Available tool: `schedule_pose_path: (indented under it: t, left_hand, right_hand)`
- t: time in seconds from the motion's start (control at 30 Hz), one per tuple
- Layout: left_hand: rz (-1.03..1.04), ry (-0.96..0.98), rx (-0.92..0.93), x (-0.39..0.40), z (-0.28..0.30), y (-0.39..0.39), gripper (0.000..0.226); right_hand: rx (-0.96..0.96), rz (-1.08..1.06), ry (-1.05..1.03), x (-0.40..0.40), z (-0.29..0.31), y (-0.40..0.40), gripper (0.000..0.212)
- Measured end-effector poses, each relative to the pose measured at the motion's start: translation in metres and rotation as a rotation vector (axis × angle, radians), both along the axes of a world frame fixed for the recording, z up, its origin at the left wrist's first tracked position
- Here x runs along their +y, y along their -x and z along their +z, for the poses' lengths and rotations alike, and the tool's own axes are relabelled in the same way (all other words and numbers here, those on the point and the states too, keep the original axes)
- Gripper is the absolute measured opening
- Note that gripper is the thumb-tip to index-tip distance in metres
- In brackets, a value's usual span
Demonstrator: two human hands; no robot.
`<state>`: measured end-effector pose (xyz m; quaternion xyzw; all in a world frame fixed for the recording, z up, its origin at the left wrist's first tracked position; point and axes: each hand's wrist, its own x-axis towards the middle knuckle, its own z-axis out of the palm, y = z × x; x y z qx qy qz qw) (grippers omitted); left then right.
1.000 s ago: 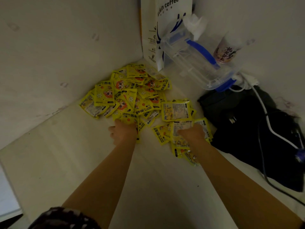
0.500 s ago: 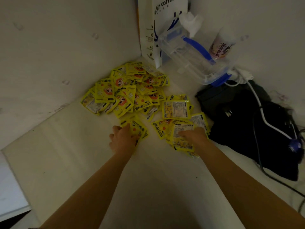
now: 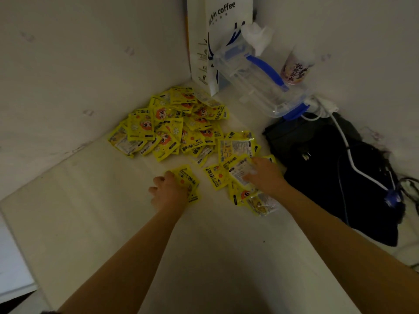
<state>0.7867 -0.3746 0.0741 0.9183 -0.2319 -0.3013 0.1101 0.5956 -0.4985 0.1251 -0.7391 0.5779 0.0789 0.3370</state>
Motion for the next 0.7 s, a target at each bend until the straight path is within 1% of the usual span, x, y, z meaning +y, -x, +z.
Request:
schedule_pose_path:
  t: [0.1,0.17,0.3,0.37,0.43,0.5,0.63,0.7]
  left_hand:
    - [0.015,-0.015,-0.009,-0.005,-0.002,0.005,0.049]
    - [0.04,-0.015,0.011,-0.008,-0.004,0.005,0.048]
    - [0.163,-0.006,0.111,-0.014,-0.006,-0.001,0.053]
    - [0.192,0.012,0.155,-0.015,-0.013,-0.007,0.055]
    - [0.221,0.076,0.207,-0.013,-0.016,-0.012,0.055]
    - [0.22,0.145,0.206,-0.011,-0.015,-0.016,0.051]
    - [0.171,0.277,0.177,-0.012,-0.006,-0.027,0.038]
    - [0.159,0.353,0.185,-0.014,0.001,-0.035,0.036]
  right_hand:
    - [0.03,0.078,0.029,-0.019,0.004,-0.005,0.058]
    - [0.035,0.129,0.045,-0.03,0.003,-0.007,0.056]
    - [0.035,0.172,0.086,-0.05,-0.001,-0.015,0.053]
    - [0.074,0.221,0.107,-0.057,-0.005,-0.019,0.057]
    - [0.135,0.276,0.117,-0.065,-0.01,-0.023,0.065]
    - [0.155,0.303,0.121,-0.071,-0.016,-0.027,0.068]
    - [0.156,0.306,0.107,-0.08,-0.024,-0.029,0.064]
    - [0.153,0.307,0.105,-0.083,-0.026,-0.031,0.063]
